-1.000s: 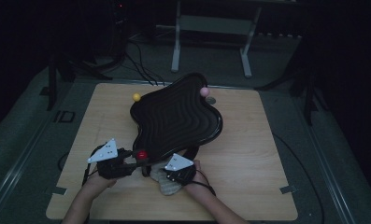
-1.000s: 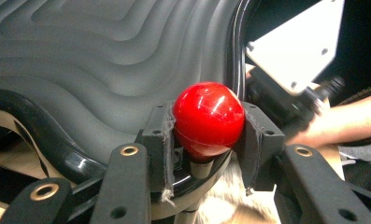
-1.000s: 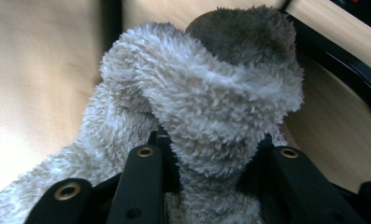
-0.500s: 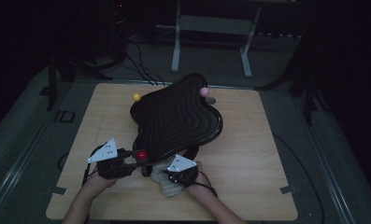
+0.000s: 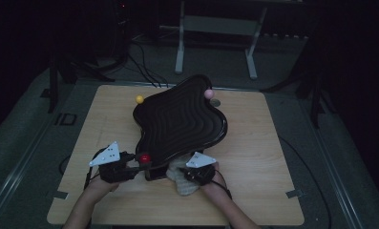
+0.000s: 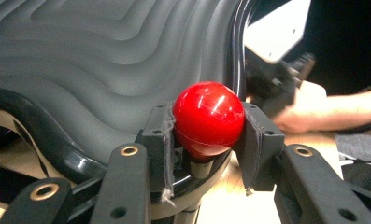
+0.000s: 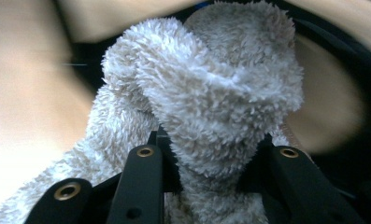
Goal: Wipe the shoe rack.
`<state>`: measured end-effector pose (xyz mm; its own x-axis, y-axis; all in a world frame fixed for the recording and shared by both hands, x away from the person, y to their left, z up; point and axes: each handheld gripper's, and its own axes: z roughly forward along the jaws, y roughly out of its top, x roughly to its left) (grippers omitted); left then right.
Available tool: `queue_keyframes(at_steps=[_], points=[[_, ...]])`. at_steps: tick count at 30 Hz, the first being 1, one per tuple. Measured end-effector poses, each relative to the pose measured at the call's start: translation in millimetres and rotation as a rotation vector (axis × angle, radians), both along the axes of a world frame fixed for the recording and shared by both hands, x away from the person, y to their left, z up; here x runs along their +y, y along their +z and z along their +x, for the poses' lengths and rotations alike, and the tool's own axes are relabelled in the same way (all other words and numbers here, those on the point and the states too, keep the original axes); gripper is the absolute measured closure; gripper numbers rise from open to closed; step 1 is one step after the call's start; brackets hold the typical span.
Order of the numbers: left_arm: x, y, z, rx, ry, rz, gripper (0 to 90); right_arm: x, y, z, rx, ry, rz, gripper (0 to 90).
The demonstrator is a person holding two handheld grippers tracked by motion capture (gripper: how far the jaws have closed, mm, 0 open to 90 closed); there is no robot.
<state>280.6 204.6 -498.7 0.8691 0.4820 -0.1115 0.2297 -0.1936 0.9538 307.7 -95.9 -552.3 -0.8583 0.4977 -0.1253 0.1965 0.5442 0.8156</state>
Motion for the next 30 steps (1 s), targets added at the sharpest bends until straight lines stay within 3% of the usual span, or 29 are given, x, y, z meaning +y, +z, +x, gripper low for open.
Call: queue_keyframes(at_steps=[2, 4, 5, 8, 10, 11, 12, 16, 19, 21, 24, 30], points=[[-0.1, 0.3, -0.5, 0.002, 0.003, 0.002, 59.9, 5.6, 0.8, -6.5, -0.018, 0.053, -0.023, 68.0], [-0.1, 0.3, -0.5, 0.002, 0.003, 0.002, 59.9, 3.8, 1.1, -4.9, -0.011, 0.058, -0.019, 68.0], [0.0, 0.0, -0.8, 0.003, 0.005, 0.000, 59.9, -10.1, 0.9, 7.3, 0.000, 0.014, -0.001, 67.8], [0.0, -0.7, -0.3, 0.004, 0.002, -0.007, 59.9, -29.7, 2.0, 22.9, 0.014, -0.092, 0.003, 67.8], [0.0, -0.3, -0.1, 0.003, 0.000, -0.004, 59.9, -34.8, 1.4, 24.4, 0.027, -0.116, 0.019, 67.9], [-0.2, -0.5, -0.1, 0.004, 0.001, -0.006, 59.9, -32.4, 0.7, 21.0, 0.011, -0.119, 0.008, 67.9], [-0.1, -0.7, 0.0, 0.004, 0.000, -0.008, 59.9, -28.8, 1.2, 16.7, 0.004, -0.107, -0.007, 68.0], [-0.1, -0.5, -0.6, 0.003, 0.005, -0.004, 59.9, -14.5, 2.5, 0.3, 0.025, 0.048, -0.015, 67.5], [0.0, 0.1, -0.8, 0.004, 0.005, 0.000, 59.9, -17.9, 4.7, 3.4, 0.023, 0.056, -0.031, 67.5], [-0.3, -0.3, -0.9, 0.003, 0.006, -0.003, 59.9, -25.9, 4.1, 12.2, -0.005, -0.003, -0.042, 67.5], [0.0, 0.0, -0.6, 0.004, 0.004, 0.000, 59.9, -40.8, 3.1, 28.6, -0.002, -0.119, -0.024, 67.5], [0.4, -0.5, -0.1, 0.005, 0.000, -0.006, 59.9, -48.0, 4.9, 43.5, -0.010, -0.200, -0.004, 67.3]])
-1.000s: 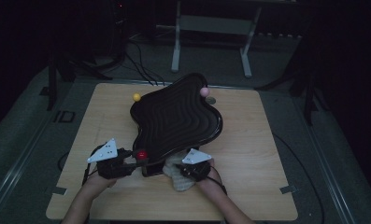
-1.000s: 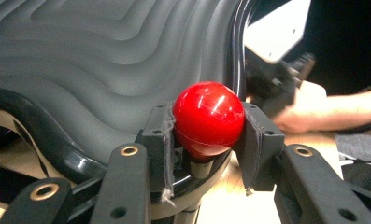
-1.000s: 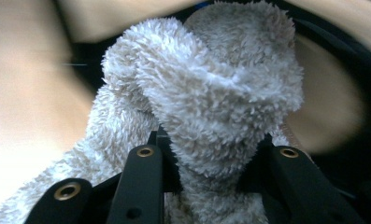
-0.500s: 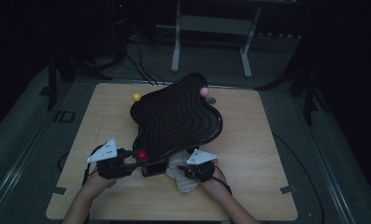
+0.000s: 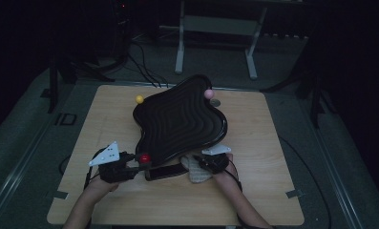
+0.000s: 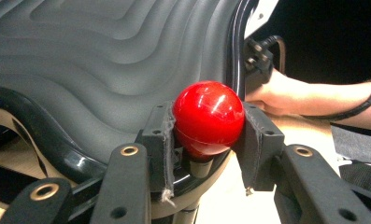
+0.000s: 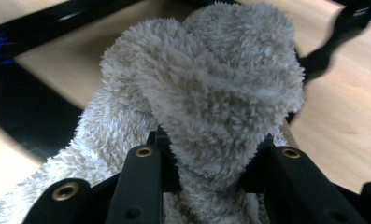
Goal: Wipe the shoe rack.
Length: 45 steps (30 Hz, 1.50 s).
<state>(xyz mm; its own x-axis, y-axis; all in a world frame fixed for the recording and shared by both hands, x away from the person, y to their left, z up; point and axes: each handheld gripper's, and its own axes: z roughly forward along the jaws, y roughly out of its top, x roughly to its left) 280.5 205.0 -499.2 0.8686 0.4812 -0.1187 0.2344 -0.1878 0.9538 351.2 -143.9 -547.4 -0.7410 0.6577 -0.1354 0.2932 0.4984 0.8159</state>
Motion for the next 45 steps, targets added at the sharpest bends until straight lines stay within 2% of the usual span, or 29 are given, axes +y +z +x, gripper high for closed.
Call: queue_keyframes(at_steps=[1, 2, 5, 6, 9, 13, 17, 19, 20, 22, 23, 25, 27, 28, 29, 30, 31, 34, 35, 36, 37, 41, 43, 45], points=[[0.0, 0.0, 0.0, 0.000, 0.000, 0.000, 59.9, 0.0, 0.0, 0.0, 0.000, 0.000, 0.000, 67.3], [0.1, -0.3, 0.2, 0.001, -0.001, -0.004, 59.9, -1.2, 2.2, 7.1, -0.014, -0.030, 0.003, 67.2], [0.4, -0.1, 0.1, 0.001, -0.001, -0.001, 59.9, -2.2, 3.6, 9.1, -0.019, -0.044, 0.009, 67.2], [0.9, -0.8, 0.3, 0.002, -0.002, -0.007, 59.9, -7.6, 5.5, 17.8, -0.014, -0.074, 0.058, 67.0], [0.6, -0.7, 0.1, 0.001, -0.001, -0.007, 59.9, -10.3, 3.5, 23.3, -0.013, -0.106, 0.052, 66.4], [0.4, -0.6, 0.0, 0.001, 0.000, -0.006, 59.9, -6.8, 0.0, 17.9, -0.017, -0.096, 0.031, 66.6], [0.6, -1.1, 0.0, 0.002, 0.001, -0.010, 59.9, -5.1, -2.8, 7.7, -0.017, -0.088, 0.041, 66.8], [0.4, -1.1, 0.0, 0.001, 0.001, -0.010, 59.9, -0.4, -4.1, -0.5, -0.017, -0.053, 0.042, 66.8], [0.6, -1.3, 0.0, 0.003, 0.001, -0.011, 59.9, 0.6, -3.5, -3.0, -0.040, -0.021, -0.005, 66.8], [0.6, -0.9, 0.1, 0.002, 0.000, -0.008, 59.9, 1.6, -1.7, -2.6, -0.050, -0.017, -0.030, 66.7], [0.5, -0.9, 0.0, 0.002, 0.000, -0.008, 59.9, 1.0, -0.8, -0.2, -0.042, -0.026, -0.012, 66.7], [0.9, -1.2, 0.2, 0.003, -0.002, -0.010, 59.9, -1.1, 0.9, 7.1, -0.063, -0.051, -0.032, 66.7], [1.0, -0.9, 0.3, 0.003, -0.003, -0.008, 59.9, -1.6, 2.0, 10.1, -0.055, -0.065, -0.017, 66.7], [1.0, -0.9, 0.3, 0.003, -0.003, -0.008, 59.9, -5.3, 3.0, 15.0, -0.067, -0.076, -0.050, 66.7], [0.8, -0.8, 0.1, 0.002, -0.001, -0.007, 59.9, -5.3, 3.0, 15.0, -0.067, -0.076, -0.050, 66.6], [0.9, -1.2, 0.2, 0.004, -0.002, -0.011, 59.9, -10.6, 3.4, 23.4, -0.072, -0.143, -0.046, 66.6], [0.8, -1.0, 0.2, 0.001, -0.002, -0.007, 59.9, -9.7, 1.9, 23.5, -0.012, -0.110, 0.017, 66.8], [0.6, -1.1, 0.0, 0.000, 0.000, -0.008, 59.9, -8.1, 0.7, 20.0, -0.022, -0.098, 0.007, 66.9], [0.7, -1.4, 0.1, 0.003, 0.000, -0.012, 59.9, -9.5, 0.1, 18.2, -0.030, -0.074, -0.016, 66.9], [0.8, -1.1, 0.3, 0.003, -0.002, -0.010, 59.9, -6.1, -1.3, 12.3, -0.028, -0.071, 0.006, 67.0], [0.7, -0.9, 0.3, 0.003, -0.002, -0.007, 59.9, -3.7, -2.0, 8.2, -0.033, -0.061, 0.003, 66.9], [0.8, -1.0, 0.3, 0.004, -0.003, -0.009, 59.9, 4.0, -3.7, -6.1, -0.040, 0.023, -0.033, 67.0], [0.6, -1.3, -0.1, 0.006, 0.000, -0.012, 59.9, 2.4, -2.3, -5.2, -0.037, 0.051, -0.040, 66.9], [0.7, -1.5, -0.1, 0.006, 0.000, -0.014, 59.9, -3.6, -1.2, 1.2, -0.019, 0.050, -0.026, 66.8]])
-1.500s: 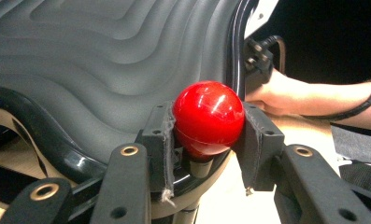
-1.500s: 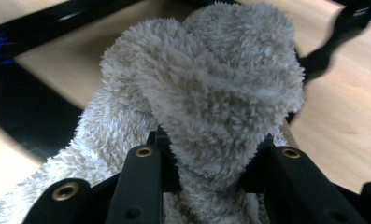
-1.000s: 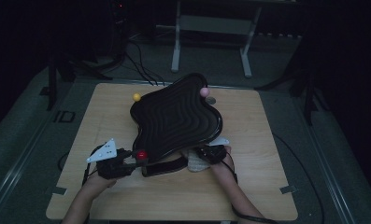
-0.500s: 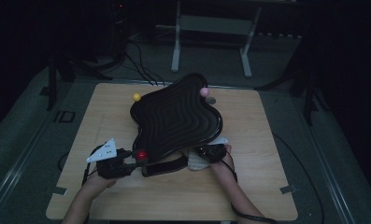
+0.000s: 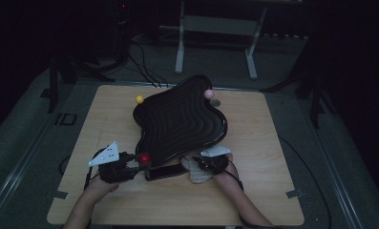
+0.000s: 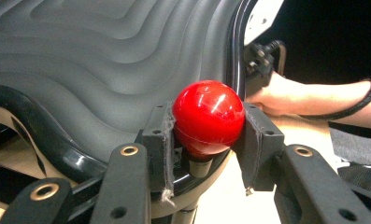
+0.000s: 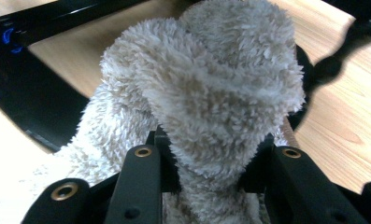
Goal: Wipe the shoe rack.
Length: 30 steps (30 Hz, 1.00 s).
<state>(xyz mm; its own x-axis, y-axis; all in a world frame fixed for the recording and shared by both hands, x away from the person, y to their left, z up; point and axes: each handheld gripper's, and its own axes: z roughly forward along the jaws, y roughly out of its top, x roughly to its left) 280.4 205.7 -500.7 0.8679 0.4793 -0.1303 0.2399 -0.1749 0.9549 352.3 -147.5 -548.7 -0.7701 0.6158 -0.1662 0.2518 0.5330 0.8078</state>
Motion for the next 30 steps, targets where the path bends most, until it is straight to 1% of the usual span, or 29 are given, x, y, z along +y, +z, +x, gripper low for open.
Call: queue_keyframes(at_steps=[1, 2, 3, 5, 7, 8, 12, 13, 14, 15, 16, 17, 18, 19, 20, 21, 22, 24, 26, 27, 28, 29, 30], points=[[0.0, 0.2, -0.1, -0.001, 0.000, 0.003, 59.9, -3.5, 0.4, 4.0, 0.000, -0.003, 0.002, 66.8], [-0.1, 0.2, -0.2, -0.002, 0.001, 0.003, 59.9, -6.6, 0.7, 8.2, -0.019, -0.020, -0.011, 66.7], [-0.2, 0.0, -0.2, -0.003, 0.001, 0.002, 59.9, -8.1, 1.1, 9.9, -0.016, -0.033, -0.009, 66.7], [0.0, 0.0, 0.0, -0.004, 0.000, 0.002, 59.9, -9.0, 1.6, 11.2, -0.015, -0.040, -0.012, 66.8], [-0.4, 0.4, -0.3, -0.006, 0.002, 0.006, 59.9, -7.0, 0.9, 8.6, -0.015, -0.047, -0.015, 67.0], [-0.4, 0.1, -0.4, -0.006, 0.003, 0.004, 59.9, -4.9, -0.1, 4.5, -0.019, -0.044, -0.019, 67.1], [-0.6, 0.0, -0.5, -0.004, 0.004, 0.002, 59.9, 4.7, -2.4, -14.3, 0.001, 0.036, -0.008, 67.6], [-0.5, -0.2, -0.6, -0.002, 0.004, 0.000, 59.9, 6.8, -2.3, -19.1, -0.004, 0.060, -0.015, 67.5], [-0.4, -0.1, -0.6, -0.002, 0.004, 0.001, 59.9, 7.0, -1.6, -20.7, -0.012, 0.067, -0.028, 67.3], [-0.3, 0.3, -0.6, -0.004, 0.004, 0.006, 59.9, 5.8, -1.0, -19.8, -0.012, 0.068, -0.028, 67.1], [-0.6, 0.4, -0.9, -0.004, 0.006, 0.007, 59.9, 2.6, -0.5, -16.7, -0.007, 0.056, -0.021, 67.0], [-0.6, 0.2, -1.0, -0.003, 0.007, 0.004, 59.9, -2.2, -0.9, -12.7, -0.005, 0.027, -0.015, 66.9], [-0.6, -0.1, -0.8, -0.002, 0.006, 0.000, 59.9, -5.8, -1.0, -9.6, -0.003, 0.013, -0.009, 66.9], [-0.5, 0.0, -0.6, -0.003, 0.005, 0.002, 59.9, -9.8, -1.1, -6.6, 0.012, -0.002, 0.013, 67.0], [-0.7, 0.1, -0.6, -0.005, 0.005, 0.004, 59.9, -9.7, -1.5, -7.3, 0.014, -0.005, 0.015, 67.2], [-0.8, 0.0, -0.8, -0.006, 0.006, 0.003, 59.9, -8.0, -1.9, -9.5, 0.004, -0.007, -0.001, 67.3], [-0.9, -0.5, -0.8, -0.006, 0.007, -0.001, 59.9, -4.0, -2.1, -14.4, -0.003, -0.006, -0.015, 67.4], [-0.7, -0.3, -0.8, -0.008, 0.006, 0.002, 59.9, 0.3, -3.0, -20.7, 0.014, 0.020, -0.001, 67.5], [-0.8, 0.2, -1.0, -0.009, 0.007, 0.007, 59.9, 6.0, -4.4, -30.7, 0.005, 0.074, 0.005, 67.4], [-0.8, -0.1, -0.9, -0.007, 0.006, 0.004, 59.9, 7.3, -4.6, -32.9, 0.003, 0.090, 0.004, 67.4], [-0.6, -0.1, -0.7, -0.006, 0.005, 0.003, 59.9, 7.7, -3.8, -34.1, -0.006, 0.094, -0.010, 67.2], [-0.5, 0.2, -0.6, -0.006, 0.004, 0.007, 59.9, 5.7, -2.6, -31.4, -0.003, 0.095, -0.009, 67.1], [-0.7, 0.4, -0.9, -0.006, 0.006, 0.009, 59.9, 2.8, -2.2, -27.7, 0.001, 0.075, -0.010, 67.0]])
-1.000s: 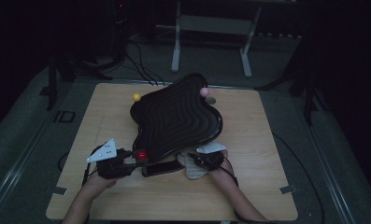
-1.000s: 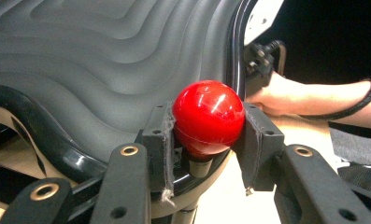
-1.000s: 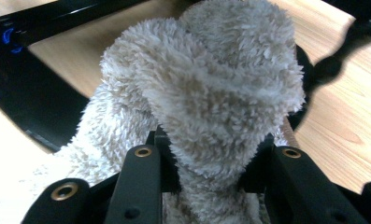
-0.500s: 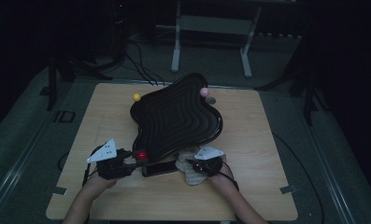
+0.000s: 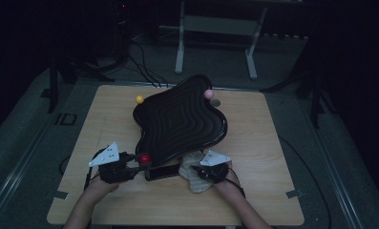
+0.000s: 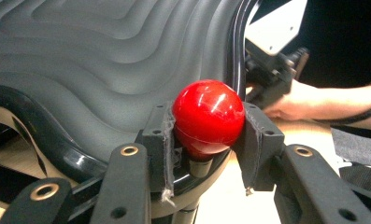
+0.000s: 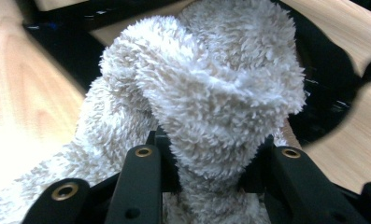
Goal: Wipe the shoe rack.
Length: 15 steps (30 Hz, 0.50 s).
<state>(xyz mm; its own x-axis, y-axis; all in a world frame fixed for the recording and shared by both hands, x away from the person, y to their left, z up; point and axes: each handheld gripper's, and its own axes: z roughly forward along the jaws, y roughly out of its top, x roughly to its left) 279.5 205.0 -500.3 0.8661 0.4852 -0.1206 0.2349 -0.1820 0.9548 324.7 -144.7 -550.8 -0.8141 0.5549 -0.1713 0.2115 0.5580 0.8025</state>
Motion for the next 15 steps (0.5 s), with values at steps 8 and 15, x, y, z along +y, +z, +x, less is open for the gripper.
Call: queue_keyframes(at_steps=[8, 15], points=[[0.3, -0.3, 0.6, 0.002, -0.004, -0.004, 59.9, 0.2, -1.4, -6.0, 0.000, 0.017, -0.013, 67.5], [0.0, -0.1, -0.1, 0.000, 0.001, -0.001, 59.9, -14.3, 0.3, 7.3, 0.001, -0.061, -0.013, 67.3]])
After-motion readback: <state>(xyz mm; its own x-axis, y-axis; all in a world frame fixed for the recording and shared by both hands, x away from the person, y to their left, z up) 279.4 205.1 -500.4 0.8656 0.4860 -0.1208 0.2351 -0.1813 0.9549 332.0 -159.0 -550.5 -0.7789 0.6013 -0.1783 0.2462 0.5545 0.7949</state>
